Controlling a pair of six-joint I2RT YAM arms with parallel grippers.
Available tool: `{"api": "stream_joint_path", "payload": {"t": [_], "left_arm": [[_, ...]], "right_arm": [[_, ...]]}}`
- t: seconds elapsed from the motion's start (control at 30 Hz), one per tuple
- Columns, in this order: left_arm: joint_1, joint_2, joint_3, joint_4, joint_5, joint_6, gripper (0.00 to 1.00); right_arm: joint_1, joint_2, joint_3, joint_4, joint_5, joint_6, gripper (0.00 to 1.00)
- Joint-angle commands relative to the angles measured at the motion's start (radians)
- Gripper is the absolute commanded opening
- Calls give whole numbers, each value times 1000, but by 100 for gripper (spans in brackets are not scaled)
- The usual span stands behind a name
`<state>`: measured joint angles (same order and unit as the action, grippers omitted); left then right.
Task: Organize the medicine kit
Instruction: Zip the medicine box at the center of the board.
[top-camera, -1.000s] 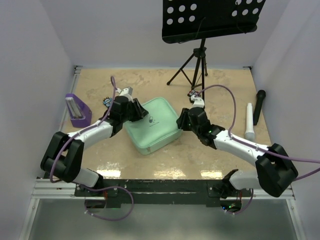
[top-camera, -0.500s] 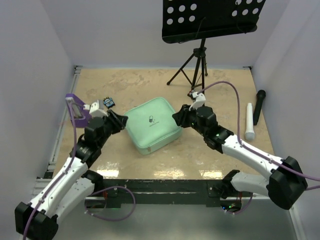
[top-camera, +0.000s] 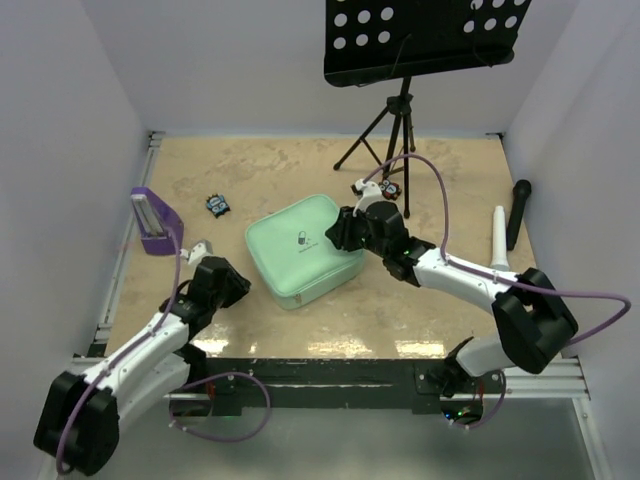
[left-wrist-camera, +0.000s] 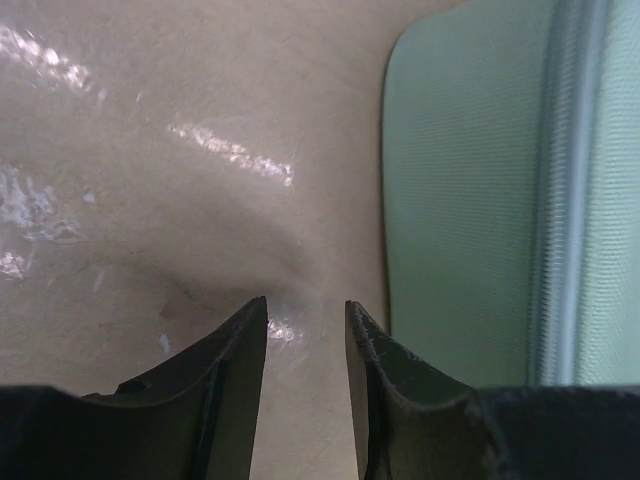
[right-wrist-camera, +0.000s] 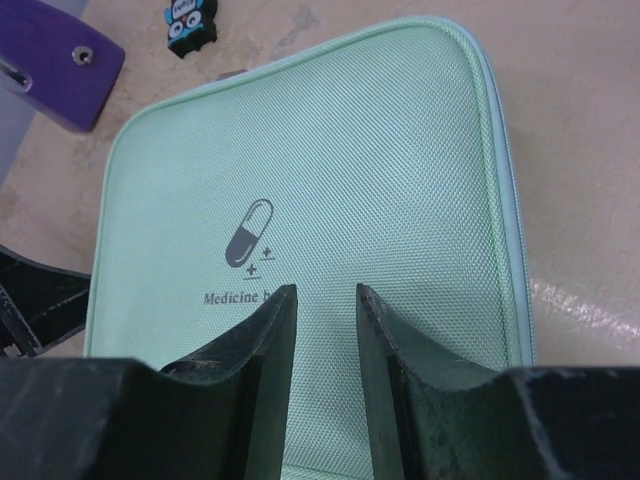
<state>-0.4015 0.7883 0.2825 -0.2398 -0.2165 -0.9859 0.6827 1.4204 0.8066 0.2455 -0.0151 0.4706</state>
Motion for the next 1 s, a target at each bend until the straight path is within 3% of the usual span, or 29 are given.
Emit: {"api": "stream_joint_path", "payload": {"t": [0.0,0.13,0.23,0.47,0.7,0.97], "left_arm": [[3,146,23,151,71,38,41],[-13,252,44,271,129,96,40],[-83,296,56,365,120,136,40],[-189,492,193,421,184,205,40],[-194,520,230,419,155,242,40],[-191,592,337,401,109,282,40]], "right_arm": [[5,29,14,35,-34,-1,34],[5,6,-39,29,-39,16,34],[5,-17,-76,5,-46,37,34],[6,-98,-173,-28,-8,88,34],[11,-184,-233,-57,3,132,34],[26,-130,-241,-64,-31,138,34]]}}
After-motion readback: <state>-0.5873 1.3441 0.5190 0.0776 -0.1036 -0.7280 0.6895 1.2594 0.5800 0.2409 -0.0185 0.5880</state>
